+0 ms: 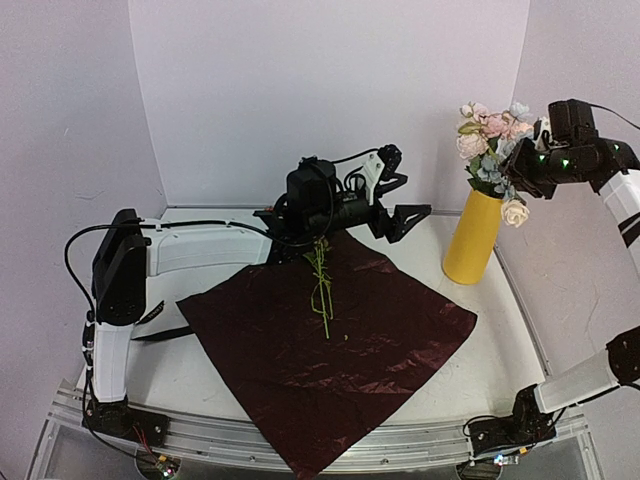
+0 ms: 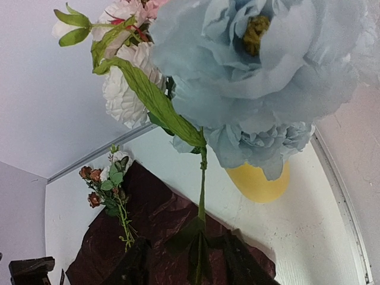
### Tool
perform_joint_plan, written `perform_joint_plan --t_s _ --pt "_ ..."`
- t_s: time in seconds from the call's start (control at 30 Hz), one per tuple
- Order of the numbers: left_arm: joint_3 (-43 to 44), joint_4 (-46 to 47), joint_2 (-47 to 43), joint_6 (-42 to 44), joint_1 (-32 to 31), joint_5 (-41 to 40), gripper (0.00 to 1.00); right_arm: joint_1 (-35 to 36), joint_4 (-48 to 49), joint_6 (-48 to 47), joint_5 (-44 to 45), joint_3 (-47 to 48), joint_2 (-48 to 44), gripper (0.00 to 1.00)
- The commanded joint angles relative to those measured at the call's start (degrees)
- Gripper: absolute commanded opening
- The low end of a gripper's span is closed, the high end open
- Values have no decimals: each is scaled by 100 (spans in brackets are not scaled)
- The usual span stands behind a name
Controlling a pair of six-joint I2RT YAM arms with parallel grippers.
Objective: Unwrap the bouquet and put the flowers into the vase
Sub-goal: Adjust the fake flower.
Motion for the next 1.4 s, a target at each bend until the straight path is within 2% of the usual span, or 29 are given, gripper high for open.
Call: perform_joint_plan --t_s 0.0,0.23,0.4,0.63,0.97,1.37 --pt "2 176 -393 47 -29 -27 91 -6 -2 27 -184 51 145 37" --pt "-7 176 -426 38 -46 -27 91 -7 -8 160 -393 192 185 10" --pt "-29 175 -448 46 -54 -24 91 -12 -40 348 -620 260 14 1" --pt "53 171 -390 22 -75 28 91 -5 -102 650 -873 292 -327 0" --pt "115 174 -393 30 -123 52 91 -4 -66 620 -861 638 -805 0" --pt "119 176 -632 407 -279 -220 90 -10 1270 -13 -2035 260 -1769 0"
